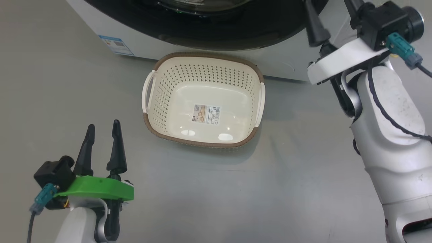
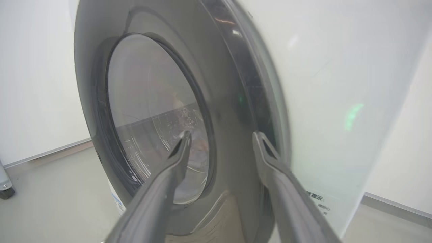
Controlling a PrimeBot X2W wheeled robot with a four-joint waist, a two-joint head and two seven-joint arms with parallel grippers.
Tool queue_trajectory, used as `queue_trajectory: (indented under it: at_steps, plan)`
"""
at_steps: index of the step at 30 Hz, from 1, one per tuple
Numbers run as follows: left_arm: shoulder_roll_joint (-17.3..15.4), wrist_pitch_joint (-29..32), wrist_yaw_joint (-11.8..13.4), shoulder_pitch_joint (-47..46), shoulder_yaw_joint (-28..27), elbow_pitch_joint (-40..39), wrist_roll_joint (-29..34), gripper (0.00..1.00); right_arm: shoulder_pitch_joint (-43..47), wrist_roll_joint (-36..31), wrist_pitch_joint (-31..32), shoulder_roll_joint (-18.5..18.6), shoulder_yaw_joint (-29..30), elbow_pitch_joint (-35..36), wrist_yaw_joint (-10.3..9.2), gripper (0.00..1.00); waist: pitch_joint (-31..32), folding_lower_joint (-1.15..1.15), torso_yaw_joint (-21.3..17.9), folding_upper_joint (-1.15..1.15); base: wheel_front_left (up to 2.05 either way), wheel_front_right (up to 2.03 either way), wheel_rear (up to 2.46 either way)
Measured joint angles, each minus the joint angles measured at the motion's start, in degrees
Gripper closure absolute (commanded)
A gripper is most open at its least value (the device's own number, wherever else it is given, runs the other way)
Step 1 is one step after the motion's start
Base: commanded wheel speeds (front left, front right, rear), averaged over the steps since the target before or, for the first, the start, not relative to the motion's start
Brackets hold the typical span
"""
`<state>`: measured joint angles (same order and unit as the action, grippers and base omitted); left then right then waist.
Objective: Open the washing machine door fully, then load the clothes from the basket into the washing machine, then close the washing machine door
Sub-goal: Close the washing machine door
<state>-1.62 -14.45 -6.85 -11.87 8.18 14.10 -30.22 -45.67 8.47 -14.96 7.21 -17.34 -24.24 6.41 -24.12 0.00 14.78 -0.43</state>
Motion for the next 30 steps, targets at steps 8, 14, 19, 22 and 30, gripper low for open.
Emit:
queue_trajectory:
  at_steps: [8,14,19,22,30]
  plan:
    - [-0.51,0.00,-0.01,3.15,-2.78,0.60,2.80,0.00,8.80,0.01,0.00,-0.43,1.22,5.73,0.01,0.00,5.57,0.00,-3.13,0.00,0.00,0.00,0.00]
    - [-0.82,0.01,-0.01,6.49,-4.22,1.45,4.30,0.00,17.28,0.09,0.00,-0.48,2.93,8.50,0.00,0.00,10.15,0.00,-5.75,0.00,0.00,0.00,0.00]
    - [-0.89,0.01,0.00,8.88,-4.74,1.78,5.82,0.00,23.95,0.63,0.00,-1.08,4.38,9.37,-0.47,0.00,13.30,0.00,-7.48,0.00,0.00,0.00,0.00]
    - [-0.89,0.01,0.13,10.95,-5.72,1.72,6.27,0.00,28.99,1.67,0.01,-1.70,5.25,9.61,-0.96,0.00,15.66,0.00,-8.81,0.00,0.00,0.00,0.00]
    - [-0.99,0.01,0.31,13.86,-5.33,1.46,8.06,0.00,37.21,1.47,0.01,-1.32,8.58,12.87,-2.12,0.00,20.30,-0.01,-12.83,0.00,0.00,0.00,0.00]
